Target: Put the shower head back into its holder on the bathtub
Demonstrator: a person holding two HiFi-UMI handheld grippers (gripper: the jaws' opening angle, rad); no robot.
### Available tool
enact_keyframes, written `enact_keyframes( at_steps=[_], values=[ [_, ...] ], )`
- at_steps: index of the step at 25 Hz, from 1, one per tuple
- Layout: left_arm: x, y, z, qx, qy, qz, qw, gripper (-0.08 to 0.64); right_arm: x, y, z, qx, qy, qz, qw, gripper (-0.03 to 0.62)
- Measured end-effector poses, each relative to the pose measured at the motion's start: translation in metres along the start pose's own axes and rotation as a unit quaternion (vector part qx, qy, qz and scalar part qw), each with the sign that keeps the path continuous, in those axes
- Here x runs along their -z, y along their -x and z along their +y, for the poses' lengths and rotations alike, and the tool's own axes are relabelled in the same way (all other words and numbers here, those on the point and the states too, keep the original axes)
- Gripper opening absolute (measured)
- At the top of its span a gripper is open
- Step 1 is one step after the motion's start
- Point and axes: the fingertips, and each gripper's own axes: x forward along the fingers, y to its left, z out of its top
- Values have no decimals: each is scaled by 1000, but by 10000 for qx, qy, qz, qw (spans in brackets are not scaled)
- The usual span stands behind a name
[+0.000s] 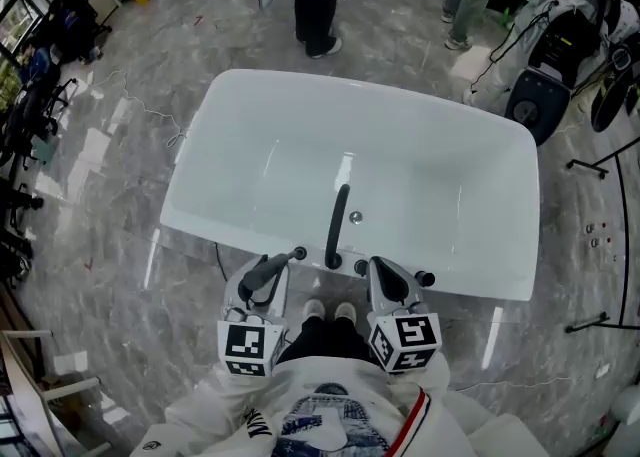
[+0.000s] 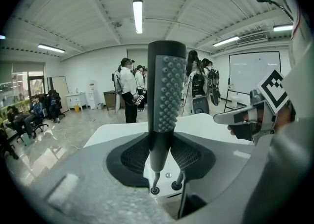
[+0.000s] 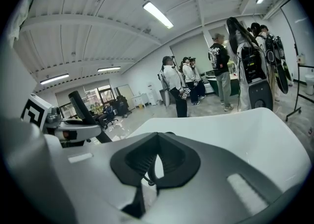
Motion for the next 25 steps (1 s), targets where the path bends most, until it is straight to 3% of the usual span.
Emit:
enact_keyframes(
  at_steps=[25],
  values=[
    [57, -30, 14, 604, -41, 211, 9979, 141, 48, -22, -13, 742, -304, 232, 9965, 5]
  ],
)
